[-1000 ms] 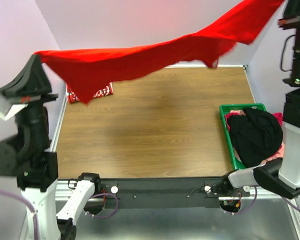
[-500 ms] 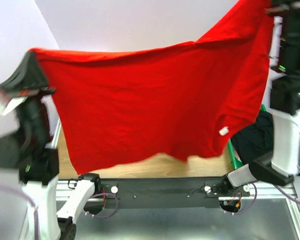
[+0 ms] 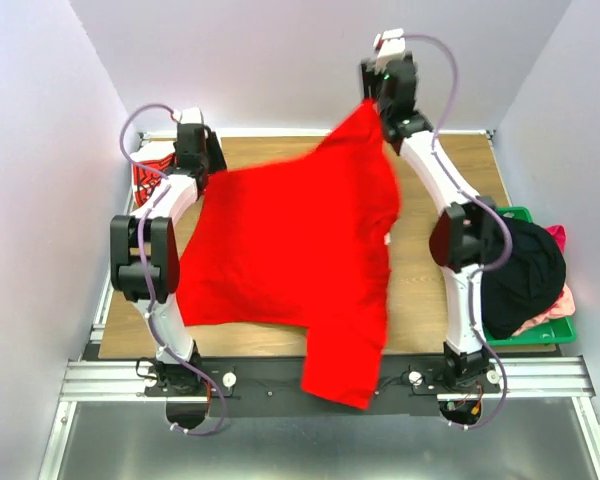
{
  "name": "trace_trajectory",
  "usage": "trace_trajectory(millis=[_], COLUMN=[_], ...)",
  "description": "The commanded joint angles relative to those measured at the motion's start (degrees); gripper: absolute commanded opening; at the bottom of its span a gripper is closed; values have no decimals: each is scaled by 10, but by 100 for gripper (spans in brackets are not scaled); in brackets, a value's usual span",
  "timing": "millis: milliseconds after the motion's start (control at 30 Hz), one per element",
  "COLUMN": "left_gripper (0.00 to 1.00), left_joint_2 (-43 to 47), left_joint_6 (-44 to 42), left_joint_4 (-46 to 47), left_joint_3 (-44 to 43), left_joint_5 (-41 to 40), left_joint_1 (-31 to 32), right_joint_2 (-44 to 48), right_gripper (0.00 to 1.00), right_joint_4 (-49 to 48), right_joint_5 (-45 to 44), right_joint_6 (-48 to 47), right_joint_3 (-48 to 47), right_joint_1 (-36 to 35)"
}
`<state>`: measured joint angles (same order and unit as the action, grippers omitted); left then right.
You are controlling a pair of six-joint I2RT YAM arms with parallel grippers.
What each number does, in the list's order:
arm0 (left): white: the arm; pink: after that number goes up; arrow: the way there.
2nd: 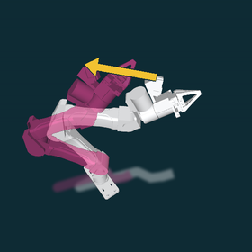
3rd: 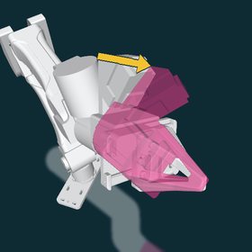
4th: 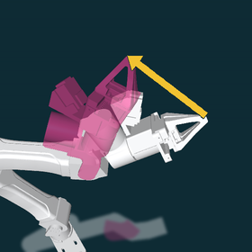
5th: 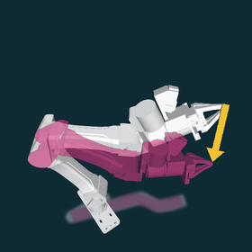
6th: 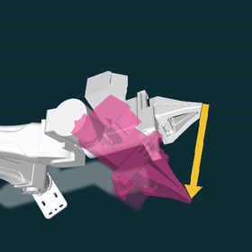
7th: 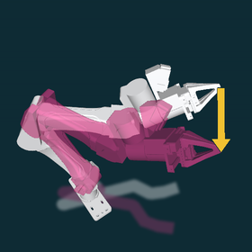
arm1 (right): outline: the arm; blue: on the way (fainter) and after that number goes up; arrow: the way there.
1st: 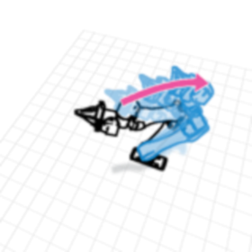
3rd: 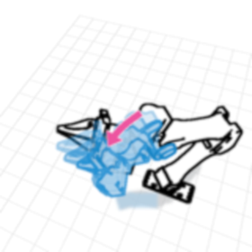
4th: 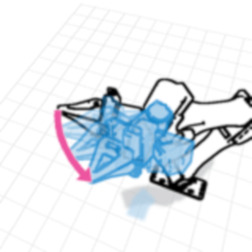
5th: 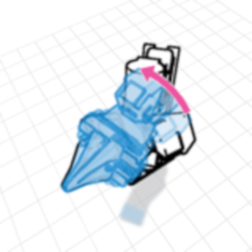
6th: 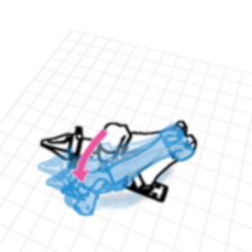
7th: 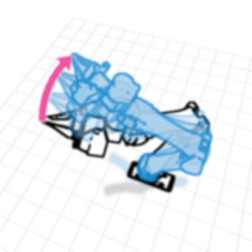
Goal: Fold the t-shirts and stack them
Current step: Flatten the tshirt out
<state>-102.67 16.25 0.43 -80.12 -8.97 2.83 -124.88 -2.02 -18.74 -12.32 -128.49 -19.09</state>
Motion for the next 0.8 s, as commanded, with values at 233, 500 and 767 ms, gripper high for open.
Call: trace_trajectory(millis=[233, 500, 767], left_gripper=[72, 72, 72], left_joint_2=[43, 101, 149], left_joint_6=[23, 40, 48], left_joint_4=[-9, 20, 50], left_joint_3=[41, 158, 247], left_joint_5=[26, 65, 84], left_joint_1=[53, 62, 62], right_joint_2=[90, 206, 174], right_gripper=[100, 100, 99], right_joint_4=[58, 59, 58], right_joint_5=[47, 252, 360], right_joint_6=[90, 263, 311], right_joint_3=[201, 448, 546], right_joint_1=[5, -9, -19])
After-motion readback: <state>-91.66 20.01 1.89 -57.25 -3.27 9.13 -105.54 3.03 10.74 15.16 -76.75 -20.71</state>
